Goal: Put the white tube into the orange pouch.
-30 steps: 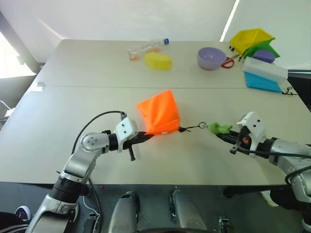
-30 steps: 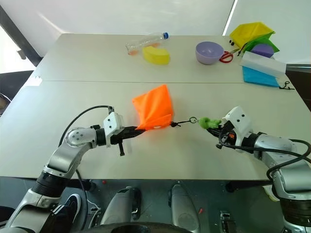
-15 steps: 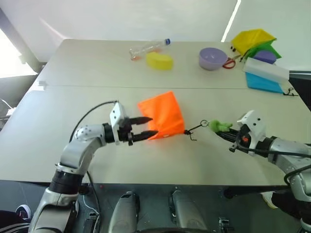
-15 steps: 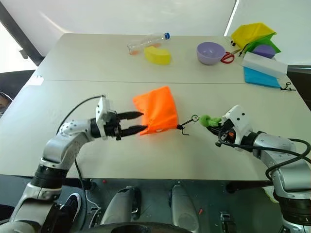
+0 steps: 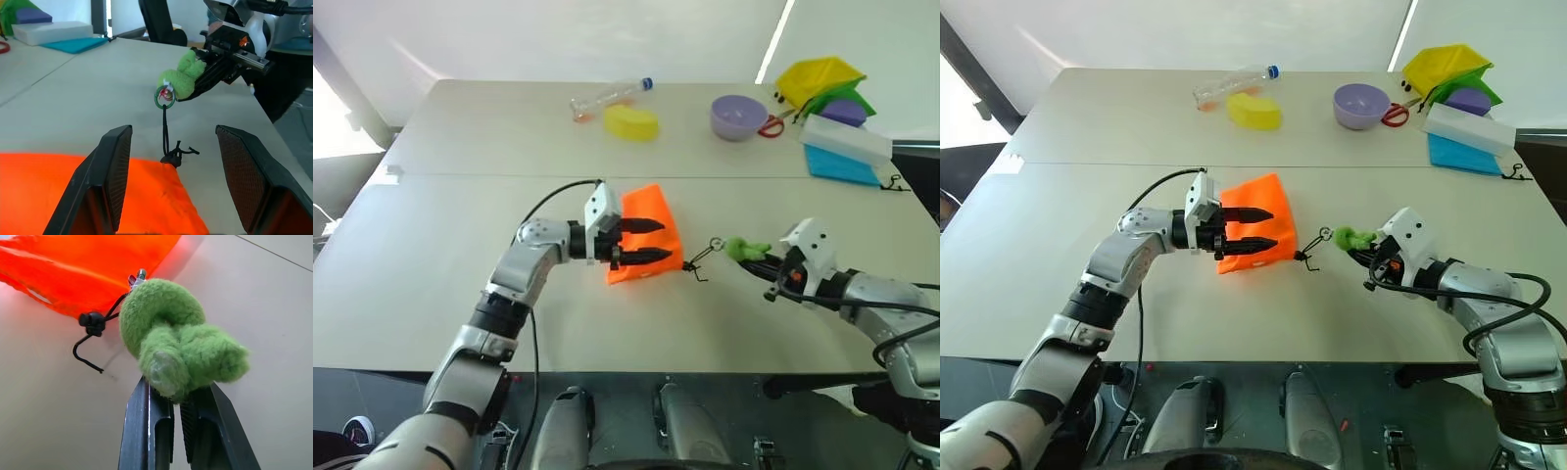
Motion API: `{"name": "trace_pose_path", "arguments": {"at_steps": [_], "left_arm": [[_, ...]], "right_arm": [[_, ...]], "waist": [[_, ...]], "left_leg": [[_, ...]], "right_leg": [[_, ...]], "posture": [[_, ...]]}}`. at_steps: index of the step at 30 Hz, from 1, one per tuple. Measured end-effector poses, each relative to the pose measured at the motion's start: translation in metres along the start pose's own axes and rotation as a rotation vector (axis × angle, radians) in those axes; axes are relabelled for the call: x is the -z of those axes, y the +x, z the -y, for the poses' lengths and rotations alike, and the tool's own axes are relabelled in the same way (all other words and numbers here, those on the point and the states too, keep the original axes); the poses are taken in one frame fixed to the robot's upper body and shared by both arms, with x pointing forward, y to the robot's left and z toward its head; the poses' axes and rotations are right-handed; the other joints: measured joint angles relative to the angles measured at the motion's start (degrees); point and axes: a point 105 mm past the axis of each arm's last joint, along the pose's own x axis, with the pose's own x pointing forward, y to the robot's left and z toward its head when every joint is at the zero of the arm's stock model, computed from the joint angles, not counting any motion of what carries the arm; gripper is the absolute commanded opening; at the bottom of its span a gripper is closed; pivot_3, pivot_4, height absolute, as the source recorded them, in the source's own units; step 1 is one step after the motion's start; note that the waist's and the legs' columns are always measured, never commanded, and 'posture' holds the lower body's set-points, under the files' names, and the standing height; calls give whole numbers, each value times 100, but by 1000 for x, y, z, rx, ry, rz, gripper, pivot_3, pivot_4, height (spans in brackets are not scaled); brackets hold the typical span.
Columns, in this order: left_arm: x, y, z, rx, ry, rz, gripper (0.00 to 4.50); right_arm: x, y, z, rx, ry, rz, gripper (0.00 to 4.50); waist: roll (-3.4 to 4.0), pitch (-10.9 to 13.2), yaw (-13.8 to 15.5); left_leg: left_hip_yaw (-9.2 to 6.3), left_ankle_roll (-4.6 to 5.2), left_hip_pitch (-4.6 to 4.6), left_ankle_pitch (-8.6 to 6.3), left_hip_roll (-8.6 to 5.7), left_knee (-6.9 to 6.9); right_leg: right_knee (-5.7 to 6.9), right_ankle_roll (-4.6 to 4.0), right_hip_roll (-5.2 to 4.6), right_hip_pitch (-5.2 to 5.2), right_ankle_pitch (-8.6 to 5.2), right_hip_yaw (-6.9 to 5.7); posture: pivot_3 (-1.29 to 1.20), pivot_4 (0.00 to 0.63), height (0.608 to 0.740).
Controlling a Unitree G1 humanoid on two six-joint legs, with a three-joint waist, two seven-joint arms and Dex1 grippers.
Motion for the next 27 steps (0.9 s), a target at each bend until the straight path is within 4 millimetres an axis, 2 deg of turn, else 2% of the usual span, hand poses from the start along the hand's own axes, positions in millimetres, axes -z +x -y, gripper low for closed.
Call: {"name": "trace_pose_path", "arguments": {"at_steps": [6, 11, 17, 20, 22, 25, 27], "left_arm": [[0, -1, -17, 78, -58, -79, 2893], [0, -16, -15, 185, -79, -152, 2893], [-3, -33, -32, 106, -79, -119, 2893], [-23, -18, -41, 90, -66, -42, 2893], [-31, -1, -37, 134, -36, -27, 2893], [-19, 23, -24, 223, -29, -70, 2893], [-7, 30, -18, 258, -24, -119, 2893]], "right_arm": [[-1, 2, -1, 7, -6, 7, 44], [-3, 3, 1, 14, -12, 13, 44], [-3, 3, 1, 19, -10, 13, 44], [-3, 4, 3, 23, -15, 14, 44], [-2, 5, 4, 23, -17, 14, 44], [-2, 8, 3, 11, -23, 13, 44], [0, 8, 3, 15, -22, 9, 44]], "waist": [[0, 0, 13], [0, 0, -8], [-1, 1, 17], [-1, 1, 61], [-1, 1, 71], [-1, 1, 40], [-1, 1, 9]], "left_leg": [[1, 0, -10, 0, -4, 5], [-2, 1, -21, -1, -2, 3], [-7, 2, -27, 0, -1, 11], [-13, 2, -43, 0, -10, 23], [-10, 2, -47, 0, -18, 23], [-10, 8, -51, -4, -19, 21], [-12, 9, -51, -5, -16, 17]], "right_leg": [[-5, 0, -4, -1, 0, 1], [-2, 2, -1, -14, -1, -1], [1, 3, -1, -14, -1, -5], [-2, 4, -9, -14, 0, -10], [-9, 4, -17, -13, -1, -8], [-17, 9, -16, -13, -2, -8], [-12, 12, -11, -20, -2, -7]], "posture": [[0, 150, 740], [0, 150, 740], [0, 150, 740], [0, 150, 740], [0, 150, 740], [0, 150, 740], [0, 150, 740]]}}
